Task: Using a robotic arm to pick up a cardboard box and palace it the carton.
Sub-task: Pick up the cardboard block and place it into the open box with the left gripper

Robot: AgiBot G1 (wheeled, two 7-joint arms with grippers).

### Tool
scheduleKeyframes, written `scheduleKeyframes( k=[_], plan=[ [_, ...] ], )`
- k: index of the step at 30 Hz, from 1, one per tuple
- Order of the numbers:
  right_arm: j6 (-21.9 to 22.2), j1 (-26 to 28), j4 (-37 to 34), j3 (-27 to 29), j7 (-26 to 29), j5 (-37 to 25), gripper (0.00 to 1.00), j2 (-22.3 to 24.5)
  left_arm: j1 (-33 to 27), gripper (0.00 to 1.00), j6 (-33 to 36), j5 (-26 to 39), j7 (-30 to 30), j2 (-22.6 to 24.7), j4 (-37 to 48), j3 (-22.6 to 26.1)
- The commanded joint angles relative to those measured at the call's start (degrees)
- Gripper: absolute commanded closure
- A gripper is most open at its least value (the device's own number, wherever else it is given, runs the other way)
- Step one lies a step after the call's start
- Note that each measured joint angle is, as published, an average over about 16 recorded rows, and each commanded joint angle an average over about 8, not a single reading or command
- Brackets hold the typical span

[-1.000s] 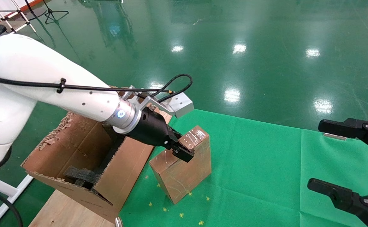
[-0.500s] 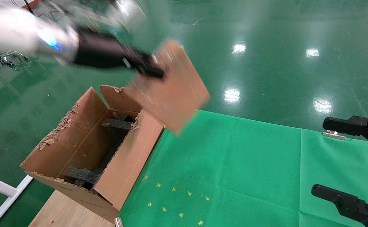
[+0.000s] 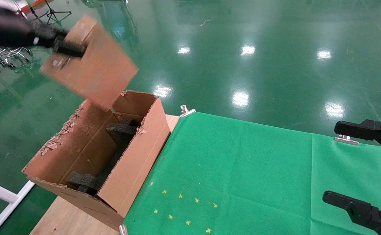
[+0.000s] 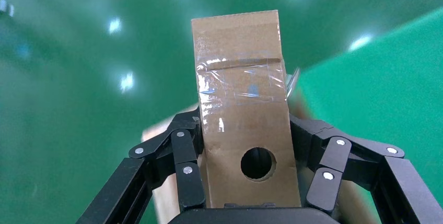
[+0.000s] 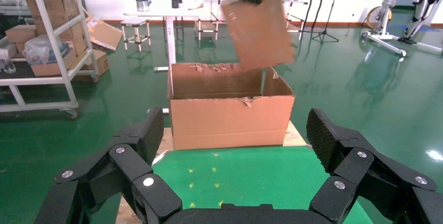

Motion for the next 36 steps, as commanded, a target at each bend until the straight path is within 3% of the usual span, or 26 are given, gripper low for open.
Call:
scheduleKeyframes(
  k=[1,17,26,36],
  plan=[
    [0.0,0.0,0.0,0.0,0.0,0.0,0.00,0.0,-0.4,1.00,0.3,1.9,2.2,-0.8,2.6,0.9],
    [0.0,0.0,0.0,0.0,0.0,0.0,0.00,0.0,5.5,1.00,-12.5,10.4,7.1,5.0,25.1,5.7],
    [0.0,0.0,0.0,0.0,0.0,0.0,0.00,0.0,8.0,1.00,-19.7,10.7,10.3,7.6,33.0,5.7],
    [0.0,0.0,0.0,0.0,0.0,0.0,0.00,0.0,10.5,1.00,-23.1,10.2,13.0,9.8,38.8,5.6]
  ],
)
